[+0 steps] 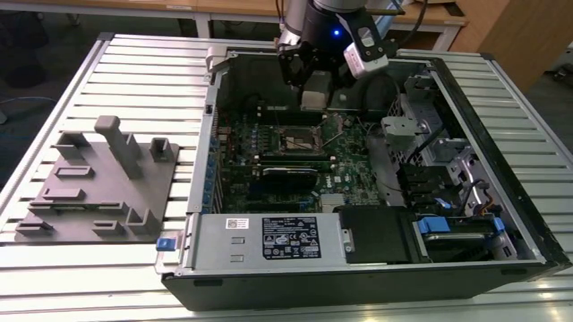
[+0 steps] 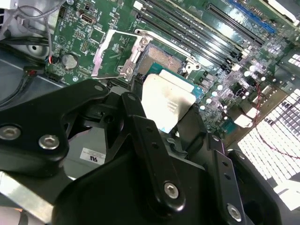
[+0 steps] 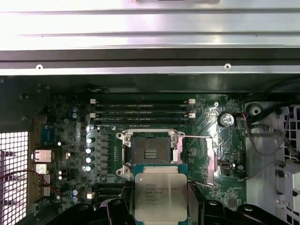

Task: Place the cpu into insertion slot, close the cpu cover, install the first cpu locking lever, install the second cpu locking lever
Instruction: 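Place the cpu into insertion slot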

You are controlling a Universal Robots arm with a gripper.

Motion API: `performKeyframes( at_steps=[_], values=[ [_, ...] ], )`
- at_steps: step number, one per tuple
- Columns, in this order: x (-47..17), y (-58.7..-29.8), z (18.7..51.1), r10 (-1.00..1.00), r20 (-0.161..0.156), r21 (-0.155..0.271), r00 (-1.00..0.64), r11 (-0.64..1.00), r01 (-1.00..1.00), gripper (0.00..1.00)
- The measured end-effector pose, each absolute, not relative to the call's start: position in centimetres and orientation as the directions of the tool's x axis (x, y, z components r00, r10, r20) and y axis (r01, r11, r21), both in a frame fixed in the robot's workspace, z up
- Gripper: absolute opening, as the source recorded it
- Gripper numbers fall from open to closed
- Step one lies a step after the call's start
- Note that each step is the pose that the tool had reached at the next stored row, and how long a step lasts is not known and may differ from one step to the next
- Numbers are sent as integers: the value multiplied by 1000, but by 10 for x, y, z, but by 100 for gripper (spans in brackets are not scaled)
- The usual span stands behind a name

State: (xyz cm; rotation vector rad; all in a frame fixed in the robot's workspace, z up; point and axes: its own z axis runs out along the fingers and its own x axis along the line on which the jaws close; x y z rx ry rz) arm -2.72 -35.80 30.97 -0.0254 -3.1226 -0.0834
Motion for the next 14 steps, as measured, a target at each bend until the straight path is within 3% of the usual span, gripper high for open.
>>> performKeyframes(
  at_steps=[14],
  values=[
    [-33, -358, 301, -10, 2, 56, -1000, 998, -9, 54]
  ],
)
